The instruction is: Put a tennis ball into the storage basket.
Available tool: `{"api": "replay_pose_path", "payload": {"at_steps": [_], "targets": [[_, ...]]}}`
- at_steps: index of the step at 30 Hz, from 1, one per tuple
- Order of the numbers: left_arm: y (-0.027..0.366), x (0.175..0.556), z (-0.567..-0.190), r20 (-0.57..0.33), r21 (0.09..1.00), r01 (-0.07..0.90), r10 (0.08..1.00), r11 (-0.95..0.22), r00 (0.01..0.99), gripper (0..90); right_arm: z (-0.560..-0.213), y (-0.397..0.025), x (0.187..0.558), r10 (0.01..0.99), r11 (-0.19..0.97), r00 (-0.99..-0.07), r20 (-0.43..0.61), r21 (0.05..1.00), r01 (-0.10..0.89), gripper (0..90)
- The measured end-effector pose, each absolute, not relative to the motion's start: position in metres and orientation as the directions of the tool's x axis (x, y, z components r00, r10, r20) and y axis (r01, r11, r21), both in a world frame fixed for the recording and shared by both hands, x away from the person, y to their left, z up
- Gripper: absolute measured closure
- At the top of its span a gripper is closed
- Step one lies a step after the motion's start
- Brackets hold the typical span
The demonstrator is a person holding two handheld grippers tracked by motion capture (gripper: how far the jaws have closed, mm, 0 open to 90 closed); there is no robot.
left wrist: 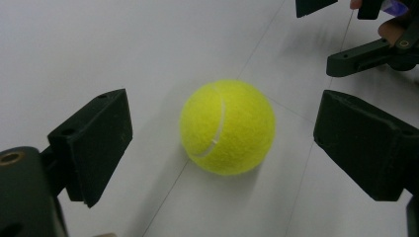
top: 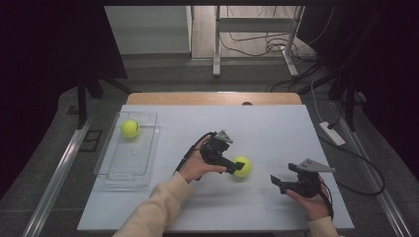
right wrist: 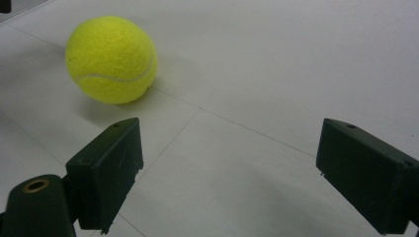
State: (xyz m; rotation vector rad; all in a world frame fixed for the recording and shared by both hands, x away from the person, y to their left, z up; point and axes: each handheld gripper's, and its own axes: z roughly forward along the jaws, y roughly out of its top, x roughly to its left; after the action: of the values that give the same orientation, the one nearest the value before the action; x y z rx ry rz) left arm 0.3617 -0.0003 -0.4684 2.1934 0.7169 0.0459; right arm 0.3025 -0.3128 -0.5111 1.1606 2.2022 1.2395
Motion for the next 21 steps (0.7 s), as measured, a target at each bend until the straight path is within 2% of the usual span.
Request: {"api": "replay_pose_path", "payload": {"at_steps": [21], "targets": [[-0.021, 0.370, -0.487, -0.204, 0.664, 0.501, 0.510, -0.555, 0.836, 9.0, -0.511, -0.313, 0.302, 0.797, 0.279, -0.599, 0.080, 0.830, 0.483, 10.6]]}}
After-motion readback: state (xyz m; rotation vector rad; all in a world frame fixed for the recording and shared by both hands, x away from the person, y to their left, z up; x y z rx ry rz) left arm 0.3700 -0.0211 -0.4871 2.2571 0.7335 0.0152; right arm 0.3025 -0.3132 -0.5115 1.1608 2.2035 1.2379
